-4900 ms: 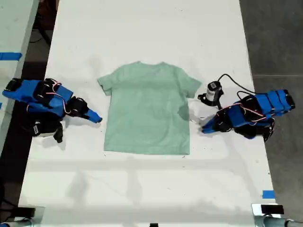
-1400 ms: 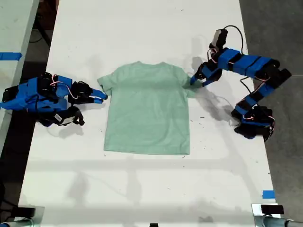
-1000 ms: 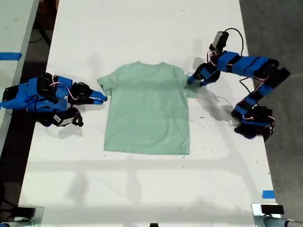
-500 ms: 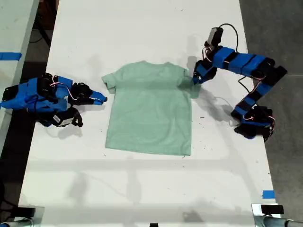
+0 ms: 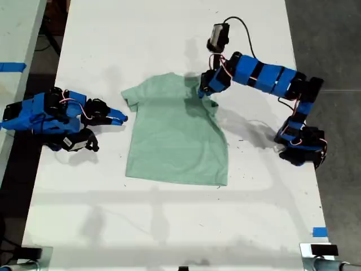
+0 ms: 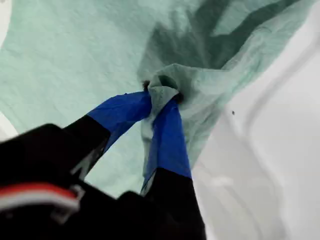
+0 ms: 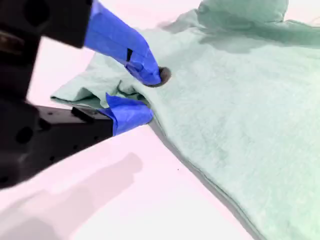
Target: Fold t shirt
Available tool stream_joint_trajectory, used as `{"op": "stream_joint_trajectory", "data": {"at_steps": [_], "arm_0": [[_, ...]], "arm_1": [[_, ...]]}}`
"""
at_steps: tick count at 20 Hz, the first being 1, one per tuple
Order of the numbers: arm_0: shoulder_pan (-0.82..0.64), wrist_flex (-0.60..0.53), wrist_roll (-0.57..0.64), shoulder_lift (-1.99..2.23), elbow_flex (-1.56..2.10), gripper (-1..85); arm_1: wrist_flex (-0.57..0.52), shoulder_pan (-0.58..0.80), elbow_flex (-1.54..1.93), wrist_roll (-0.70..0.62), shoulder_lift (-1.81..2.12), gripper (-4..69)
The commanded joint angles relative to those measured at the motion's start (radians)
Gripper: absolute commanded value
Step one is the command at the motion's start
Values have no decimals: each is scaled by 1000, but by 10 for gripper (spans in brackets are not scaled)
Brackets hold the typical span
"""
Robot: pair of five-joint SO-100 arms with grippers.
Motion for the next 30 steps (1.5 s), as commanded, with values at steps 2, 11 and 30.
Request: {"op": "stream_joint_trajectory", "data": {"at_steps": [2,11,30], "arm_0": [[26,-15,9,5,14,80],[44,-15,9,5,15,95],[66,-15,9,5,14,20]], "arm_1": [[-130,-83,-112,-28,-94,15],[-78,-190,-156,-92,-98,509],[348,-268,1450,313,2065,50]]}}
